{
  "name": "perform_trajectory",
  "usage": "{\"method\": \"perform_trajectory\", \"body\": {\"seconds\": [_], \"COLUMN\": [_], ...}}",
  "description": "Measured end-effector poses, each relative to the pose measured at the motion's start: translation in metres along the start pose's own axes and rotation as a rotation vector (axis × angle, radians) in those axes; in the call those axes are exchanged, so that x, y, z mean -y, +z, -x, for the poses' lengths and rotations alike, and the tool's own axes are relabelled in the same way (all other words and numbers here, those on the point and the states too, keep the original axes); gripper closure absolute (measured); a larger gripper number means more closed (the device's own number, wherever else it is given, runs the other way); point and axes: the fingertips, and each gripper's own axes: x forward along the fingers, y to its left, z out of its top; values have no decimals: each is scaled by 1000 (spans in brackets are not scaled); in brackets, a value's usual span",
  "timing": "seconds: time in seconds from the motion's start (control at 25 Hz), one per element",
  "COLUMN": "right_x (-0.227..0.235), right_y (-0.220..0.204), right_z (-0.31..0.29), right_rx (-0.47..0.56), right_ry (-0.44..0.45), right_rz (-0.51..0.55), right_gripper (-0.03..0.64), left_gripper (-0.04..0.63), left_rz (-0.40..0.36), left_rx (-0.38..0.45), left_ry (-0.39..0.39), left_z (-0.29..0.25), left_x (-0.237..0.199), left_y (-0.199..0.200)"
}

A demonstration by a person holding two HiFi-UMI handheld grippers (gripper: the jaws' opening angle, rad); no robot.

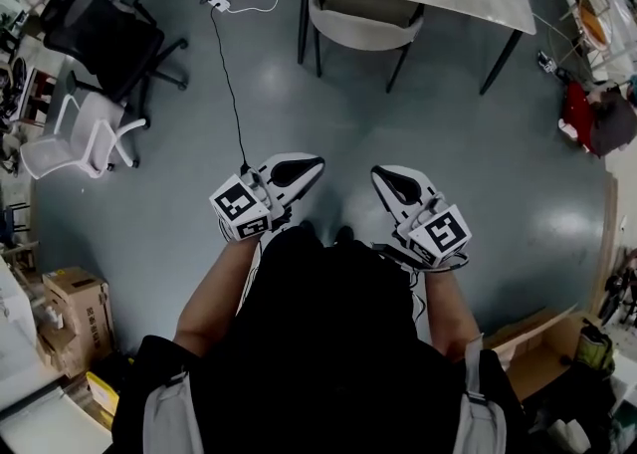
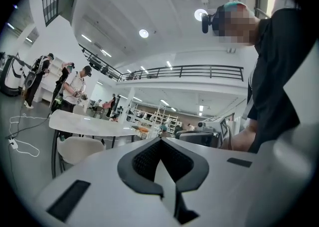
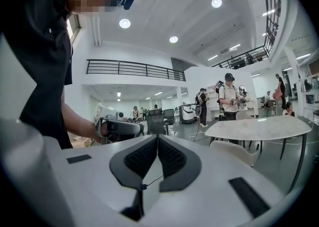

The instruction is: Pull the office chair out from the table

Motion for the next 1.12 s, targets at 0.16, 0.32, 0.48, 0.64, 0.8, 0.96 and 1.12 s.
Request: {"method": "perform_trajectory", "body": {"seconds": [0.16, 0.32, 0.48, 0.64, 0.8, 0.96, 1.12], "right_x": [4, 12, 31, 60, 84, 100, 118], "right_y": [-3, -4, -6, -7, -4, 11, 23], "right_z": [-11, -29, -49, -77, -113, -149, -178], "right_rx": [1, -6, -23, -51, -94, -74, -88], "right_ry": [10, 11, -2, -32, -52, -49, -73], "right_rz": [-8, -15, -21, -38, -16, -31, -24], "right_gripper": [598, 598, 598, 598, 598, 597, 597], "left_gripper": [584, 584, 584, 584, 584, 584, 584], "left_rz": [-6, 22, 37, 1, -27, -60, -58], "left_rx": [-38, -49, -34, -44, -58, -78, -101], "left_ry": [-15, -16, -37, -71, -87, -117, -147], "left_z": [-5, -9, -18, -27, -33, -34, -40], "left_x": [2, -16, -47, -88, -130, -171, -198], "left_y": [-9, -13, -9, -9, 13, 25, 42]}}
